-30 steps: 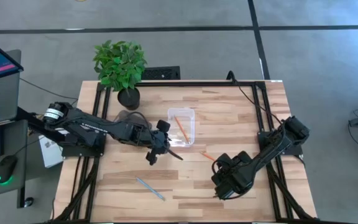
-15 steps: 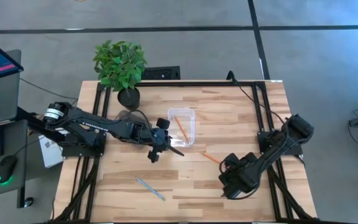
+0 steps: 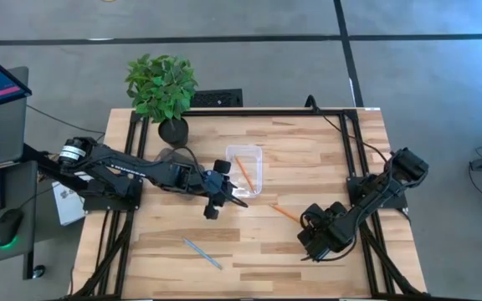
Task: Sort pens & pencils
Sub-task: Put the yellow pencil into the white bin
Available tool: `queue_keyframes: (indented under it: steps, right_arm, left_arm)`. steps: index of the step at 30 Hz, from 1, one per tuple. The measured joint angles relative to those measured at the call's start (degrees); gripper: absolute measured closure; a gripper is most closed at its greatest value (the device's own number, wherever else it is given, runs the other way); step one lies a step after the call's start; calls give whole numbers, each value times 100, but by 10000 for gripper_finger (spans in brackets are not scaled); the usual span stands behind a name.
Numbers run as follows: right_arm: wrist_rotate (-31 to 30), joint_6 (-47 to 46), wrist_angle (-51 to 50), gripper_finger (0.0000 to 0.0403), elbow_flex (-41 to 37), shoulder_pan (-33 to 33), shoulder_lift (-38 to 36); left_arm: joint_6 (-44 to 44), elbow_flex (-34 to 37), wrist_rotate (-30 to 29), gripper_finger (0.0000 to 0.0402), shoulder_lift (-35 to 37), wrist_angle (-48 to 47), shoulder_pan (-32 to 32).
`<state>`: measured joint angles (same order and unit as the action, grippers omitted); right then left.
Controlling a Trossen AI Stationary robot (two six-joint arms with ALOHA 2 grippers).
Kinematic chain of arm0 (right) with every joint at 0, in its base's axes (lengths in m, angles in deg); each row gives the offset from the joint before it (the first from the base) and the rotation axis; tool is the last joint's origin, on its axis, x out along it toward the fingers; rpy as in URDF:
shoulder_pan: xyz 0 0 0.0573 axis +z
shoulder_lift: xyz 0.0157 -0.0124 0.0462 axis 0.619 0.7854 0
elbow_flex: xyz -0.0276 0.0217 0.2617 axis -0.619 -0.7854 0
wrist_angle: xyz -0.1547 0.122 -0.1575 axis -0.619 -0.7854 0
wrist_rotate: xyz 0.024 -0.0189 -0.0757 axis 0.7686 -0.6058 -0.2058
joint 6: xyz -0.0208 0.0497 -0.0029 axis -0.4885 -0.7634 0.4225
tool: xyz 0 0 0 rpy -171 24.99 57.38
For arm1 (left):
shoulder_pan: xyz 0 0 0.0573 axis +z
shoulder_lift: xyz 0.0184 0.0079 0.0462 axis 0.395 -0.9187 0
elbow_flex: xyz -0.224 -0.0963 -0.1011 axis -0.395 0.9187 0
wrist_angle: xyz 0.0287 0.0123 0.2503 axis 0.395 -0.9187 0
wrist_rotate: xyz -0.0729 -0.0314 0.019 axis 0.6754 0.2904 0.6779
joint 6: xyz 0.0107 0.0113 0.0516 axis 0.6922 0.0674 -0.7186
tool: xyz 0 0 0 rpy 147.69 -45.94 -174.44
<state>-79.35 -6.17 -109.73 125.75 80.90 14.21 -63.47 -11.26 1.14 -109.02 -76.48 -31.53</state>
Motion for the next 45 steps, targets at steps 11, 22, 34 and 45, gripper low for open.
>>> queue_keyframes:
  steps: [11,22,34,45]
  right_arm:
    - [-16,122,315,154,2,0,31]
    - [2,258,780,154,-64,0,31]
    - [111,379,1574,167,-539,0,-2]
    - [237,1393,1681,302,-544,-9,14]
  left_arm:
    - [52,0,0,262,0,-66,2]
    - [143,0,-1,262,0,-149,2]
    - [299,0,-9,262,0,-170,2]
    - [294,0,-22,262,0,-106,2]
